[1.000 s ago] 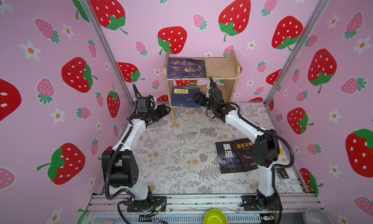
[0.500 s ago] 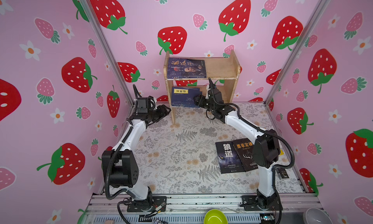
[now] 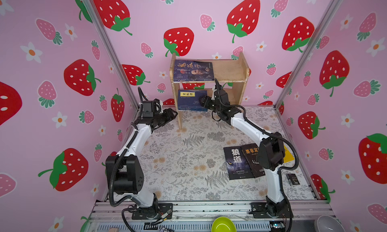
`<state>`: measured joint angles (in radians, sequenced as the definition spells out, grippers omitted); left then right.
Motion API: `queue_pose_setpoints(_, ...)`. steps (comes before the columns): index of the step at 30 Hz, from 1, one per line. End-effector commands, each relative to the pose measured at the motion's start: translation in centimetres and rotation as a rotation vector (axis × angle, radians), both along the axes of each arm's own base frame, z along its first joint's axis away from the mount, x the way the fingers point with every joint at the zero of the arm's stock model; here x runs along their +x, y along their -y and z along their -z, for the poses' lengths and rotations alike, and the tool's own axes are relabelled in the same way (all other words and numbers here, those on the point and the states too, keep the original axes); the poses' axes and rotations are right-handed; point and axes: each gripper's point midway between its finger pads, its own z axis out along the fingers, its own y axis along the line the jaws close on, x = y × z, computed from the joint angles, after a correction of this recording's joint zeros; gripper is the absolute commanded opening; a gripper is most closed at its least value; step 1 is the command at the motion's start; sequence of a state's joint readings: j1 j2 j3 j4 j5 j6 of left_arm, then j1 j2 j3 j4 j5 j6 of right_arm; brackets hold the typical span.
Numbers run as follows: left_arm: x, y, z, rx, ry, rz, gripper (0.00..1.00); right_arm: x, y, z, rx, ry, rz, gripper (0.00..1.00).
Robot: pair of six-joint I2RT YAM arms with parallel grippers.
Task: Stacking books/files
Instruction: Move the book to the bookshelf.
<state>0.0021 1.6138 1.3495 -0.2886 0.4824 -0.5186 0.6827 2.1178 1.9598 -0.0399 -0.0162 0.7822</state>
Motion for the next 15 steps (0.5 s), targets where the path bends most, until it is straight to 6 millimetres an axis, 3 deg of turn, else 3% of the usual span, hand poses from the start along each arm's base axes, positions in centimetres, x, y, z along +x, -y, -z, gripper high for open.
queue_pose_setpoints(1, 0.8, 0.1, -0.4, 0.005, 0.028, 0.021, 0.71, -1.0, -1.1, -1.6, 0.001, 0.039, -0.049, 0.76)
queue_pose_setpoints(7, 0.8, 0.2, -0.2, 0.004, 0.021, 0.025, 0.71, -2.6, 1.1, -3.8, -0.053, 0.119, -0.032, 1.0)
queue_pose_setpoints(10, 0.8, 0.2, -0.2, 0.002, 0.019, 0.025, 0.71, -3.7, 1.5, -3.7, -0.085, 0.156, -0.071, 1.0)
queue_pose_setpoints(15, 0.8, 0.1, -0.2, 0.004, 0.018, 0.025, 0.71, -4.9, 2.1, -1.5, -0.192, 0.198, -0.125, 0.98)
